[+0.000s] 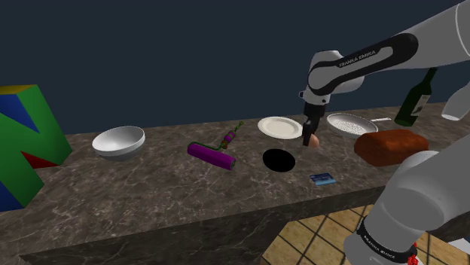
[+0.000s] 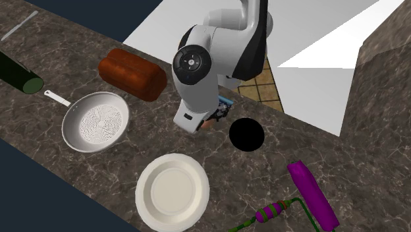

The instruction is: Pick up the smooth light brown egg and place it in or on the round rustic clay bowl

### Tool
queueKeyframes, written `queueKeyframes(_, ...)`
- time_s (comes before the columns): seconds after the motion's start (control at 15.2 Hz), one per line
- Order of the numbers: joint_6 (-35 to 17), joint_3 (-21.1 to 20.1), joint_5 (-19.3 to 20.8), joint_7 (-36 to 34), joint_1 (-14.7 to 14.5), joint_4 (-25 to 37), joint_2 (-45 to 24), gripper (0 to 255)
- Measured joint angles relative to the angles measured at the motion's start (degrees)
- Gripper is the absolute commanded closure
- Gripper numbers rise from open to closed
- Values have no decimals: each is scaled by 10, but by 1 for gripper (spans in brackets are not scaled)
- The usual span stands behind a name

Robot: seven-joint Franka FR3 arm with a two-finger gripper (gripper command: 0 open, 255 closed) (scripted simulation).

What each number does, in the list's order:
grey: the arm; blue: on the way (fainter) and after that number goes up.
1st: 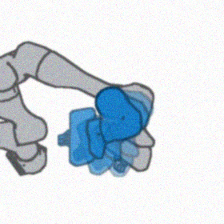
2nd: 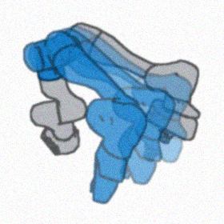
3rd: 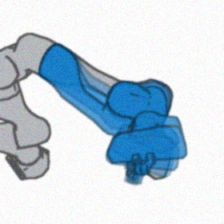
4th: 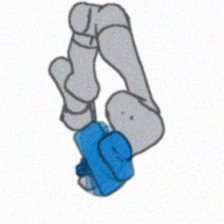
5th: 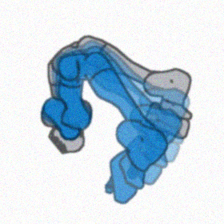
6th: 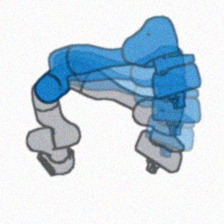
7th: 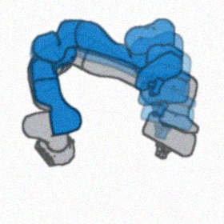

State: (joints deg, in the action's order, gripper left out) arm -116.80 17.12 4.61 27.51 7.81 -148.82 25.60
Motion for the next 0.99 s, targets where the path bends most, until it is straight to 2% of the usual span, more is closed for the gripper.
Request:
queueKeyframes(0.66, 82, -10, 0, -6, 1, 51, 32, 255)
queueKeyframes(0.99, 77, -51, -28, -58, -27, 46, 31, 255)
